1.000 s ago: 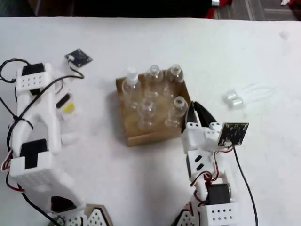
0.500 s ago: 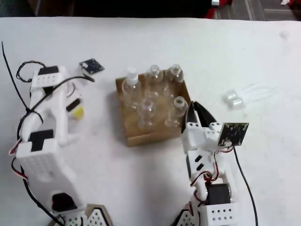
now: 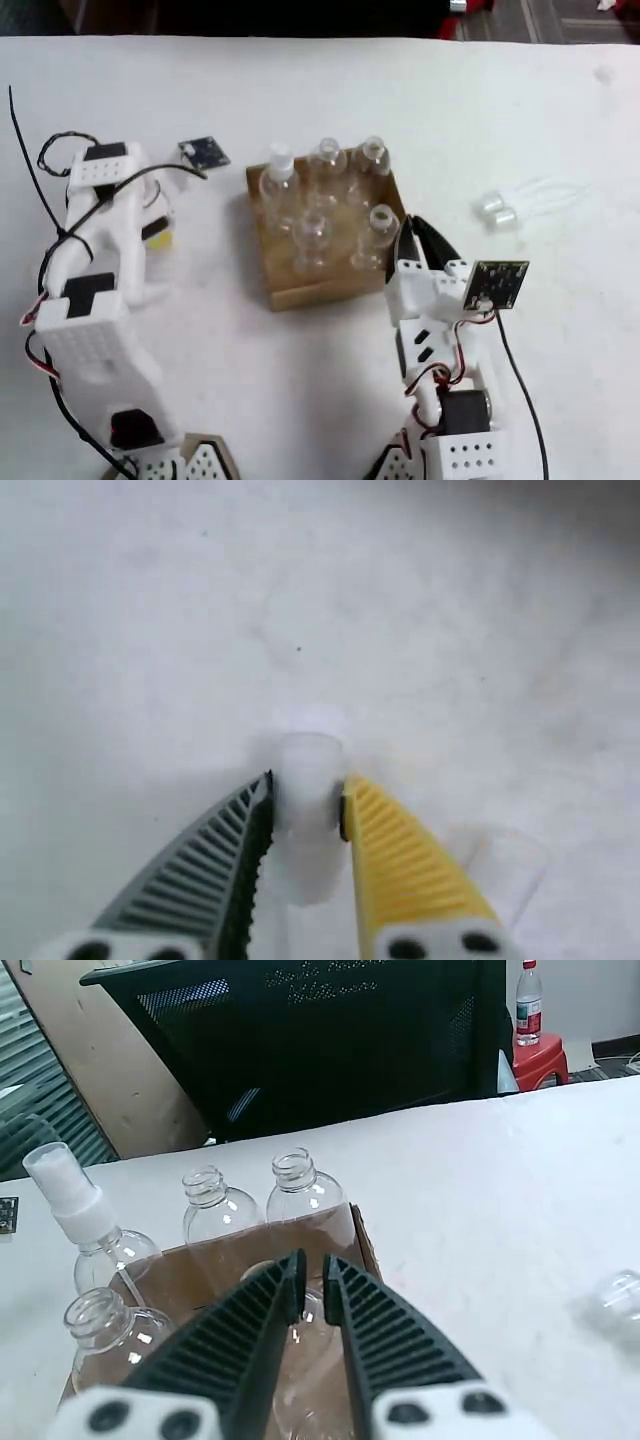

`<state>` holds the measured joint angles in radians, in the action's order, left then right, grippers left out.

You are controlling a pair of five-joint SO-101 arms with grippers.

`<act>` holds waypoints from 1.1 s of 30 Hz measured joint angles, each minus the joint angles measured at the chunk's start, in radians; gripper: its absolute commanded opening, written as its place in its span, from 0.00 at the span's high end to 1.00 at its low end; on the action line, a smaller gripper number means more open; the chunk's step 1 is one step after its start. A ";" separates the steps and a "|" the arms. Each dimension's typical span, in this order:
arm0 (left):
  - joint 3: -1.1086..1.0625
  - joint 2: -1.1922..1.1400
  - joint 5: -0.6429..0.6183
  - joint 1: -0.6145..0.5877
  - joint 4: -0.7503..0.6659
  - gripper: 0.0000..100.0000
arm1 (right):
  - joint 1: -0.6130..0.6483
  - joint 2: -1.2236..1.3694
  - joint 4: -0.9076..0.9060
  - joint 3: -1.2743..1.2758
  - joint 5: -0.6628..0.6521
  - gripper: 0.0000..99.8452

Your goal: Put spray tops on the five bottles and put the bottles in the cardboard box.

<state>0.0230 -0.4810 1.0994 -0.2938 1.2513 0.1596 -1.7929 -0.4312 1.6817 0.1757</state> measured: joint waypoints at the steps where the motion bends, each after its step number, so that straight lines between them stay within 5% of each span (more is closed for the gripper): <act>1: 0.000 0.000 0.005 0.000 0.003 0.98 | 0.000 0.000 0.000 0.000 0.000 0.98; 7: 0.002 0.000 0.005 0.000 0.052 0.98 | 0.000 0.000 0.000 0.000 0.000 0.98; 16: 0.210 0.224 -0.089 0.066 0.453 0.98 | 0.000 0.000 0.000 0.000 0.000 0.98; 22: 0.250 0.482 -0.384 0.180 0.520 0.98 | 0.000 0.000 0.000 0.000 0.000 0.98; 30: 0.250 0.766 -0.934 0.437 0.519 0.98 | 0.000 0.000 0.000 0.000 0.000 0.98; 33: 0.252 0.842 -1.003 0.529 0.451 0.98 | 0.000 0.000 0.000 0.000 0.000 0.98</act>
<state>0.2746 0.3613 0.0959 0.2355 1.7024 0.1596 -1.7929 -0.4312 1.6817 0.1757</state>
